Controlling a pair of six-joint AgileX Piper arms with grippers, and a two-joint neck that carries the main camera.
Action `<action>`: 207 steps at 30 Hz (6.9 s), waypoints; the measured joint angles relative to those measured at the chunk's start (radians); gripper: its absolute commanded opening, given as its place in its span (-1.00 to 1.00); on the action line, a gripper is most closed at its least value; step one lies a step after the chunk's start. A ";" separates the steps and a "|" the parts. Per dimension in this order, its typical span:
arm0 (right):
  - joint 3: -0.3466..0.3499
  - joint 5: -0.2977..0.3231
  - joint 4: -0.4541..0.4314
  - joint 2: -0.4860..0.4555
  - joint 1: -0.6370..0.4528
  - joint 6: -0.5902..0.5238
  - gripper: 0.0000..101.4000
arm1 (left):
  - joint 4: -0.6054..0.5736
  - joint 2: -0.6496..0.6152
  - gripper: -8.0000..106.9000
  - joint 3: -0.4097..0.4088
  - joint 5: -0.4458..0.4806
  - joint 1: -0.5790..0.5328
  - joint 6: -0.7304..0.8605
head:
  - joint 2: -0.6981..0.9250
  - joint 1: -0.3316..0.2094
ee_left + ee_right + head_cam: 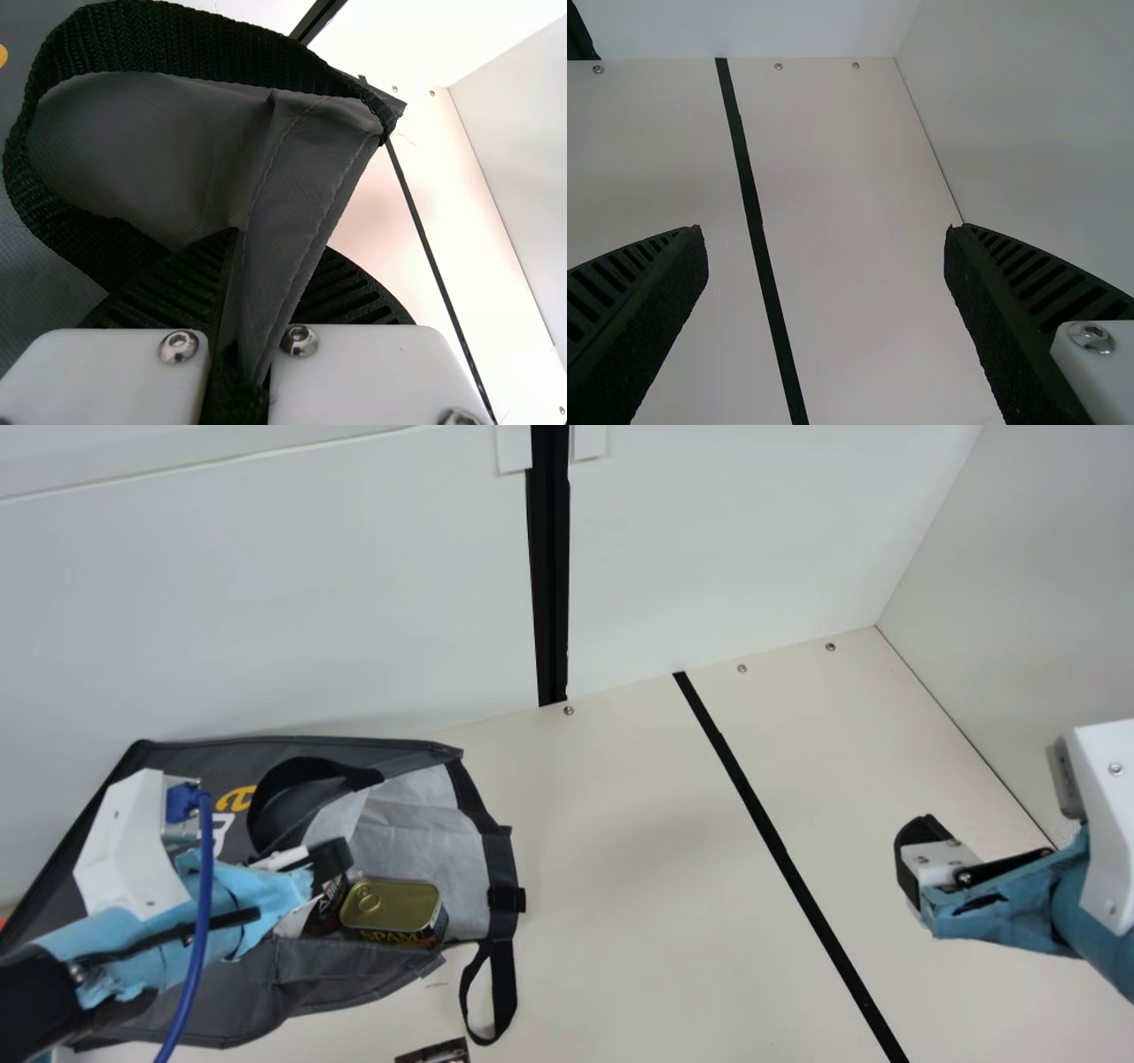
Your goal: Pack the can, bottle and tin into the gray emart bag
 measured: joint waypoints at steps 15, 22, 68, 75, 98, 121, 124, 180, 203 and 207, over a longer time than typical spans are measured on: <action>-0.032 0.033 0.061 0.011 -0.060 -0.070 0.79 | 0.000 0.000 -0.68 0.000 0.000 0.000 0.000 | 0.000 0.000; -0.040 0.032 0.079 0.023 -0.071 -0.088 0.79 | 0.000 0.000 -0.68 0.000 0.000 0.000 0.000 | 0.000 0.000; 0.055 -0.294 0.394 0.325 0.018 -0.252 0.79 | 0.000 0.000 -0.68 0.000 0.000 0.000 0.000 | 0.000 0.002; 0.070 -0.333 0.484 0.366 0.020 -0.327 0.79 | 0.000 0.000 -0.68 0.000 0.000 0.000 0.000 | 0.000 0.000; 0.165 -0.458 0.794 0.494 0.056 -0.610 0.79 | 0.000 0.000 -0.68 0.000 0.000 0.000 0.000 | 0.002 0.000; 0.192 -0.470 1.063 0.643 0.093 -0.892 0.79 | 0.000 0.000 -0.68 0.000 0.000 0.000 0.000 | 0.000 0.000; 0.193 -0.460 1.088 0.663 0.102 -0.926 0.79 | 0.000 0.000 -0.68 0.000 0.000 0.000 0.000 | 0.000 0.000; 0.062 -0.415 1.387 1.056 0.312 -1.208 0.79 | 0.000 0.000 -0.68 0.000 0.000 0.000 0.000 | 0.000 0.000; -0.034 -0.389 1.394 1.187 0.382 -1.216 0.53 | 0.000 0.000 -0.68 0.000 0.000 0.000 0.000 | 0.000 0.000; -0.037 -0.379 1.386 1.195 0.382 -1.204 0.00 | 0.000 0.000 -0.68 0.000 0.000 0.000 0.000 | 0.000 0.000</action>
